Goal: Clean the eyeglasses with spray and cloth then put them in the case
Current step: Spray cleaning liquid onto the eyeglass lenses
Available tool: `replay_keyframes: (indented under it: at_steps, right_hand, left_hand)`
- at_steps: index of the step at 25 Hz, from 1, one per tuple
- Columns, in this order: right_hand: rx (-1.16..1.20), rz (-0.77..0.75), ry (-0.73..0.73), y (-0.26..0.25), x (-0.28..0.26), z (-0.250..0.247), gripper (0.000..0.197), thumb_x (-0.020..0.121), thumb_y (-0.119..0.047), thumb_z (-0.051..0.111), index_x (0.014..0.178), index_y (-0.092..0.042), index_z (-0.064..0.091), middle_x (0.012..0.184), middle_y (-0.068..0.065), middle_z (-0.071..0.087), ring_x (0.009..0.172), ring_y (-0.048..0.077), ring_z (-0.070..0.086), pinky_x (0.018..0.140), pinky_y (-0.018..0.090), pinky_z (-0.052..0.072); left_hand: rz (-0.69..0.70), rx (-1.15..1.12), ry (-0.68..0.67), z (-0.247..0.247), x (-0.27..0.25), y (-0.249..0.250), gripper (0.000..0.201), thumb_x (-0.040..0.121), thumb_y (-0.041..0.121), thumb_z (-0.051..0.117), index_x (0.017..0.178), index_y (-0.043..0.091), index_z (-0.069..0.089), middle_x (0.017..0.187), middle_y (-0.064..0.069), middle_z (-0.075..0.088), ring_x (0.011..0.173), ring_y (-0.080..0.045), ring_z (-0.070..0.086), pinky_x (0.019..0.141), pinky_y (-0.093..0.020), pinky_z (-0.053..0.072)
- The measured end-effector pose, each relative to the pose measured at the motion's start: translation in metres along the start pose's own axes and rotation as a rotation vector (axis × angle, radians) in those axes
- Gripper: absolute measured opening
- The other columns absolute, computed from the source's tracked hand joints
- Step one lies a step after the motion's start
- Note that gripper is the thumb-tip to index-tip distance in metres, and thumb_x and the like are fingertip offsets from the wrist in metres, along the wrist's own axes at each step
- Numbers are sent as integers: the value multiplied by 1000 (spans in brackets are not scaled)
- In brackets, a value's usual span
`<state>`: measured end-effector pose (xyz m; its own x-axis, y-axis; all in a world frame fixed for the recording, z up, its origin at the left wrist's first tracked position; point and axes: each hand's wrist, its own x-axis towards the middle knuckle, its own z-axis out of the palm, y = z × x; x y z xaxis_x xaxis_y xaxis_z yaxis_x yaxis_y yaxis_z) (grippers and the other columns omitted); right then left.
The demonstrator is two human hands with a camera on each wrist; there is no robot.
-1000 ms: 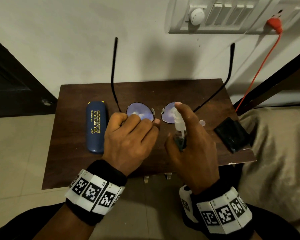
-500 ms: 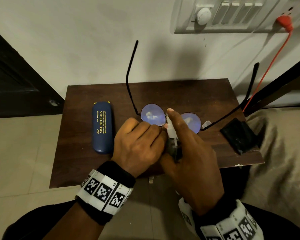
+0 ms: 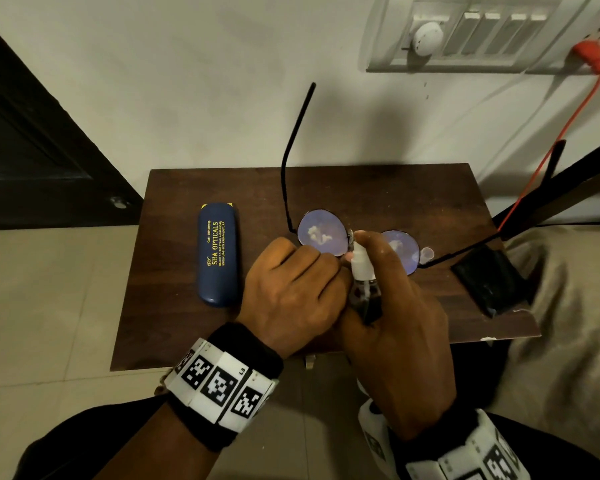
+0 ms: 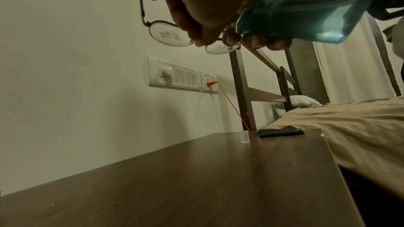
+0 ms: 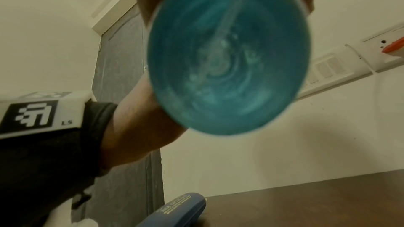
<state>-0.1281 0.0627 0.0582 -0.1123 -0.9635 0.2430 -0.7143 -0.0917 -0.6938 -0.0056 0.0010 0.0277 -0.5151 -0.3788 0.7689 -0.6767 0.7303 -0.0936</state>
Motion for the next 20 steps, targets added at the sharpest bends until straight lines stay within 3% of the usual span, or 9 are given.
replay_keyframes:
  at_steps: [2,5,8,12,16,18,20]
  right_hand:
    - [0,3,24,2,-1,3,62,78,-26,63,136,-25,40,86,-5,67,69,-2,56,61,-1,39]
    - [21,13,45,2,-2,6,70,77,-25,68,139,-24,37,106,0,69,88,-5,54,74,-8,34]
    - [21,4,48,2,-2,3,74,79,-28,74,140,-30,31,112,-10,63,92,0,59,73,-1,41]
    - [65,23,40,9,0,-3,77,76,-27,73,136,-38,27,112,-26,45,94,-9,52,70,2,43]
    - [71,53,30,21,6,-6,70,75,-32,70,132,-37,30,107,-35,43,94,-14,50,73,5,43]
    - [72,80,28,25,9,-8,70,75,-33,70,131,-39,29,106,-42,41,95,-19,48,72,4,42]
    - [67,90,33,27,10,-8,71,75,-32,72,130,-40,29,104,-40,42,94,-17,50,73,6,44]
  left_hand:
    - [-9,-7,0,0,1,0,20,82,5,70,62,9,71,62,-5,68,53,-20,62,51,-35,43]
    - [-26,-34,-9,-1,1,0,21,84,7,68,63,10,71,63,-5,68,53,-21,62,49,-33,44]
    - [-60,-56,-26,-3,0,-2,19,86,9,67,68,8,73,65,-7,69,55,-22,63,49,-34,44]
    - [-122,-36,-98,-3,-1,-11,8,84,7,69,77,6,73,72,-8,70,61,-25,63,52,-37,43]
    - [-177,7,-209,0,-2,-17,6,82,7,70,87,8,73,81,-8,70,66,-25,63,52,-34,46]
    - [-221,26,-279,1,-1,-15,10,78,8,74,88,9,73,83,-7,69,66,-24,62,49,-31,42]
    - [-300,40,-358,1,3,-14,11,75,11,77,86,11,72,88,-6,68,65,-22,61,48,-26,31]
